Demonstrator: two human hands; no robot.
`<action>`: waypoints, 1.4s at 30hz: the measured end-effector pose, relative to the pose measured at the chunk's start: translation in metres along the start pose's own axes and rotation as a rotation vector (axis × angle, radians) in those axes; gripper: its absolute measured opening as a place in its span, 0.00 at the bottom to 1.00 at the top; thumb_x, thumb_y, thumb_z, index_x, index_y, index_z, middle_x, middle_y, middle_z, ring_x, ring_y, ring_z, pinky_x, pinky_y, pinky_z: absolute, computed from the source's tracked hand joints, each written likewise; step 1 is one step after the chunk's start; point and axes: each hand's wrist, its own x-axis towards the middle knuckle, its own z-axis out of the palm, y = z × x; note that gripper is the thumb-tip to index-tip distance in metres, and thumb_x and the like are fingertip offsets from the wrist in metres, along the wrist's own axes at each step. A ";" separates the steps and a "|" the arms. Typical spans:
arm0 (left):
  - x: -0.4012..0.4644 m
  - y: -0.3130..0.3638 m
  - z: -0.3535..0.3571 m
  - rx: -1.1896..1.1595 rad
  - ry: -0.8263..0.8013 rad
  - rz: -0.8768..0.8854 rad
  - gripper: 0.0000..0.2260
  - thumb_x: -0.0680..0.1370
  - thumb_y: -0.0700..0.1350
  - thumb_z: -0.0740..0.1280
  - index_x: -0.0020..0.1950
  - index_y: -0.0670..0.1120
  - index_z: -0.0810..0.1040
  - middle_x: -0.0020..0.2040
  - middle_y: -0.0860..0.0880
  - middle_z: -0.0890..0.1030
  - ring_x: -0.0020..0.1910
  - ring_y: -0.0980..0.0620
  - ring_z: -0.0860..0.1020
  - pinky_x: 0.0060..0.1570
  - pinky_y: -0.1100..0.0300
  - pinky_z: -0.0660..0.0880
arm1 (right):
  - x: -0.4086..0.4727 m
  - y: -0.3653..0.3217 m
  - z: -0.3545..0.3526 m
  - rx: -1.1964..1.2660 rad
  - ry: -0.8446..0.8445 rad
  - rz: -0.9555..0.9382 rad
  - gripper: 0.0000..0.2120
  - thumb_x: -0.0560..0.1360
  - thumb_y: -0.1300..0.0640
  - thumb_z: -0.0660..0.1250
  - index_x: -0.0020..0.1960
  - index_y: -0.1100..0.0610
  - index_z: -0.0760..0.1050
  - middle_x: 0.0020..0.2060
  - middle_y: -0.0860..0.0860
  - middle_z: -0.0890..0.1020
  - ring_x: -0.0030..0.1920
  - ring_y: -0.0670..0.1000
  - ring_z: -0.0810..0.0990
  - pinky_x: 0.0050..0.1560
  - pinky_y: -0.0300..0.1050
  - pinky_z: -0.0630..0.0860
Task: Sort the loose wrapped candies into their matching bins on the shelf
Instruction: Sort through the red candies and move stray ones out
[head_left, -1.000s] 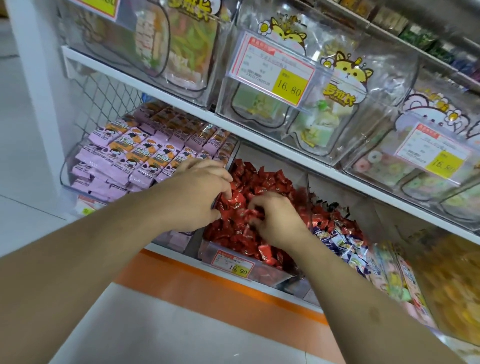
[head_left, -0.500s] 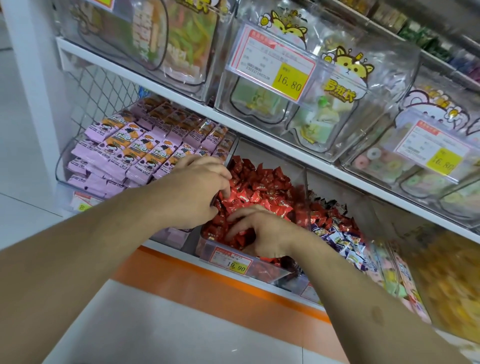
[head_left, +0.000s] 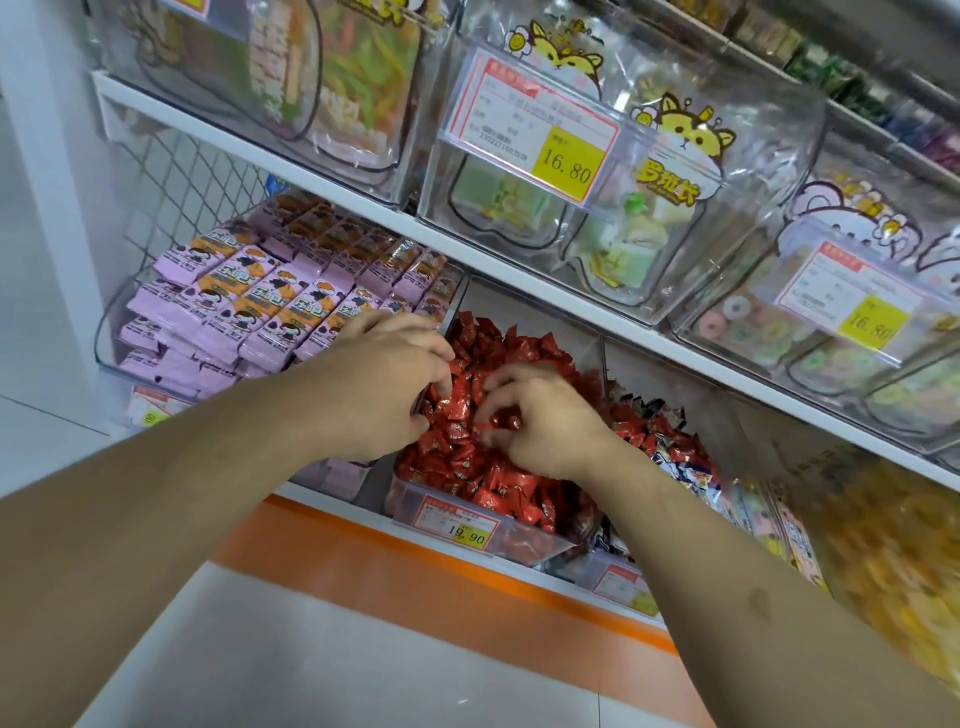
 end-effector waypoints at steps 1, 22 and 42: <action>0.000 0.000 -0.001 0.006 -0.001 -0.001 0.14 0.76 0.53 0.73 0.61 0.61 0.79 0.75 0.64 0.66 0.79 0.60 0.49 0.74 0.56 0.37 | -0.002 -0.003 -0.001 0.036 -0.070 -0.034 0.14 0.70 0.47 0.79 0.55 0.41 0.84 0.65 0.40 0.75 0.68 0.48 0.69 0.73 0.49 0.65; 0.000 0.009 0.007 0.182 0.090 0.050 0.13 0.74 0.48 0.73 0.58 0.56 0.83 0.76 0.55 0.68 0.79 0.52 0.54 0.77 0.48 0.40 | -0.070 0.004 -0.024 -0.026 0.284 0.142 0.25 0.77 0.52 0.73 0.73 0.45 0.72 0.71 0.44 0.74 0.72 0.48 0.70 0.75 0.48 0.68; 0.082 0.060 0.094 0.095 -0.313 0.218 0.18 0.72 0.54 0.73 0.61 0.63 0.78 0.58 0.57 0.77 0.59 0.50 0.71 0.59 0.49 0.76 | -0.126 0.035 0.009 0.400 0.383 0.180 0.20 0.79 0.56 0.72 0.71 0.49 0.77 0.72 0.41 0.73 0.76 0.37 0.63 0.71 0.23 0.53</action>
